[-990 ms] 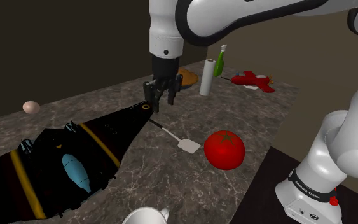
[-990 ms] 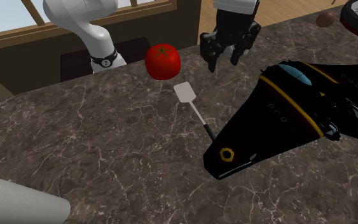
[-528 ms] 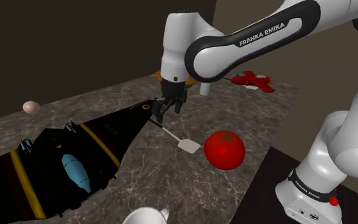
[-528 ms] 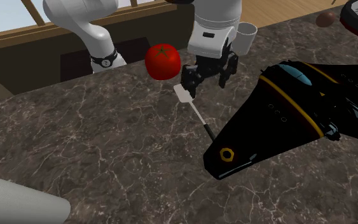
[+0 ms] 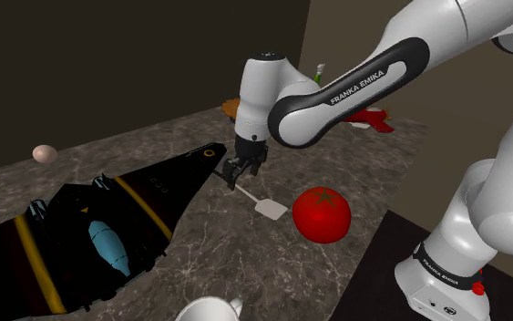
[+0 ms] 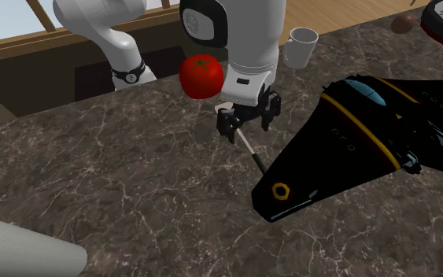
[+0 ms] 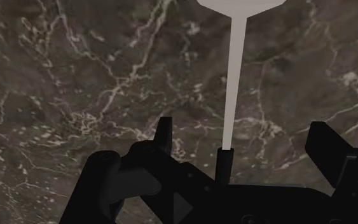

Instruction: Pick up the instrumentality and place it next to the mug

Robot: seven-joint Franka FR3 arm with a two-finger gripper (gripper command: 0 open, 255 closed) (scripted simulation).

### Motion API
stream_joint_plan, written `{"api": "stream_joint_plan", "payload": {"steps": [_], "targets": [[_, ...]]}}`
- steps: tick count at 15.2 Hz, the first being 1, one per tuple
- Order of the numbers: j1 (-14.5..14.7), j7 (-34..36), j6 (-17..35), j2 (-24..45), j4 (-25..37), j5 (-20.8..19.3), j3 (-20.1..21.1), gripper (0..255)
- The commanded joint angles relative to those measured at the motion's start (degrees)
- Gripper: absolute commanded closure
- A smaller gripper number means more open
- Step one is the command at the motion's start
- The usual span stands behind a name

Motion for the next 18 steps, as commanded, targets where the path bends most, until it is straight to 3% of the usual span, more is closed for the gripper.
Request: {"api": "stream_joint_plan", "payload": {"steps": [1,10,11,18], "targets": [[-0.1,0.2,1.5,1.1,-0.4,-0.6,-0.2,0],[0.0,0.6,2.6,2.1,-0.6,-1.2,-0.3,0],[0.0,0.6,2.6,2.1,-0.6,-1.2,-0.3,255],[0.0,0.6,2.6,2.1,-0.6,-1.2,-0.3,255]]}}
